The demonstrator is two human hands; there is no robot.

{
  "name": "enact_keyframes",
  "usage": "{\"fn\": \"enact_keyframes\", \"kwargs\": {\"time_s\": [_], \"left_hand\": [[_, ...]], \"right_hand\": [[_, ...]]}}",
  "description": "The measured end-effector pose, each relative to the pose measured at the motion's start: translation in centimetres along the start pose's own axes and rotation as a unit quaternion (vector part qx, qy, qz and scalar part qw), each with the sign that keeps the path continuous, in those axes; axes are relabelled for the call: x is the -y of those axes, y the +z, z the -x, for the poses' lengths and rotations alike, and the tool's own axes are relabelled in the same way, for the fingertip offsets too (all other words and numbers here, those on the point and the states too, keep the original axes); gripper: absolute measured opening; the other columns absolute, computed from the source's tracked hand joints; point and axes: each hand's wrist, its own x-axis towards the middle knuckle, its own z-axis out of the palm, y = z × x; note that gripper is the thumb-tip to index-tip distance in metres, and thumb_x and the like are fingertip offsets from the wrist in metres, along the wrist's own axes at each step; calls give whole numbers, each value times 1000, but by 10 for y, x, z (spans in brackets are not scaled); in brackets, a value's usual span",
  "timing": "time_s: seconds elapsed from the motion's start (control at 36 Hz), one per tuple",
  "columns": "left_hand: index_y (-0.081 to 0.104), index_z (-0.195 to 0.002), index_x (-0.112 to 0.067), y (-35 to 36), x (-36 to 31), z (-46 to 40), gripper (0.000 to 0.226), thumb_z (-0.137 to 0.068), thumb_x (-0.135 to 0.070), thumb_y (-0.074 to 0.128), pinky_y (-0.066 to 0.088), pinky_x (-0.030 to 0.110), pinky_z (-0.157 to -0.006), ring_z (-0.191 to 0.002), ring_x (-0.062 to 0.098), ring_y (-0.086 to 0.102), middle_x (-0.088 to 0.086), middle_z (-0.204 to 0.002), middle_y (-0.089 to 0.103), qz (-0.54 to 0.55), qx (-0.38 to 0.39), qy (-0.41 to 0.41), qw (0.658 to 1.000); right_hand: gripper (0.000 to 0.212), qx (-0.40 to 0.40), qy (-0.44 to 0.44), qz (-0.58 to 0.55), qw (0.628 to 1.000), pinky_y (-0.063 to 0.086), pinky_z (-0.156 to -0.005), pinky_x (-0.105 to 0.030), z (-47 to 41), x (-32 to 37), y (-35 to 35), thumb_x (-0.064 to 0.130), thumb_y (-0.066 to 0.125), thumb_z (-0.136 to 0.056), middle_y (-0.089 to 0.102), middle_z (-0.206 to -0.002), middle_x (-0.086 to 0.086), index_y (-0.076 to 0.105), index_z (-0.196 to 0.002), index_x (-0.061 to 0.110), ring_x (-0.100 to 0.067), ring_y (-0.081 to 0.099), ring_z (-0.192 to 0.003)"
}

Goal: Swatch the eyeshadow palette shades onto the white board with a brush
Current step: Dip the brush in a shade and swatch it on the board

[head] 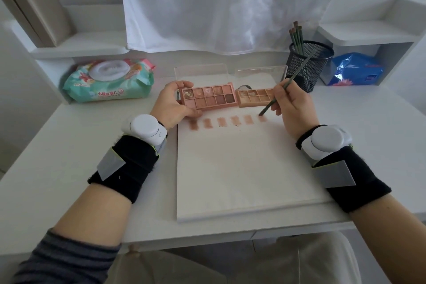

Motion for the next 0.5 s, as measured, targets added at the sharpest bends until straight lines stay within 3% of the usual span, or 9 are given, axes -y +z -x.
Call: {"fn": "enact_keyframes", "kwargs": {"time_s": [0.14, 0.31, 0.5], "left_hand": [[50, -108, -18, 0, 1, 0, 66, -59, 15, 77, 51, 12, -65, -72, 16, 60, 7, -103, 59, 1, -1, 0, 1000], [50, -108, -19, 0, 0, 1, 66, -59, 15, 77, 51, 13, -66, -73, 18, 60, 8, -103, 59, 4, -1, 3, 1000], [50, -109, -18, -1, -2, 2, 66, -59, 15, 77, 51, 11, -63, -71, 16, 60, 10, -104, 59, 7, 0, 5, 1000]], "right_hand": [[24, 14, 10, 12, 1000, 38, -58, -31, 1, -1, -2, 21, 40, -99, 50, -60, 0, 49, -77, 15, -12, 42, -54], [26, -8, 5, -1, 1000, 42, -63, -34, 1, 0, 0, 19, 41, -98, 52, -63, 2, 47, -74, 26, -12, 47, -57], [24, -11, 7, -8, 1000, 37, -57, -29, 2, -1, -2, 20, 41, -98, 50, -60, -2, 48, -75, 17, -9, 42, -52]]}}
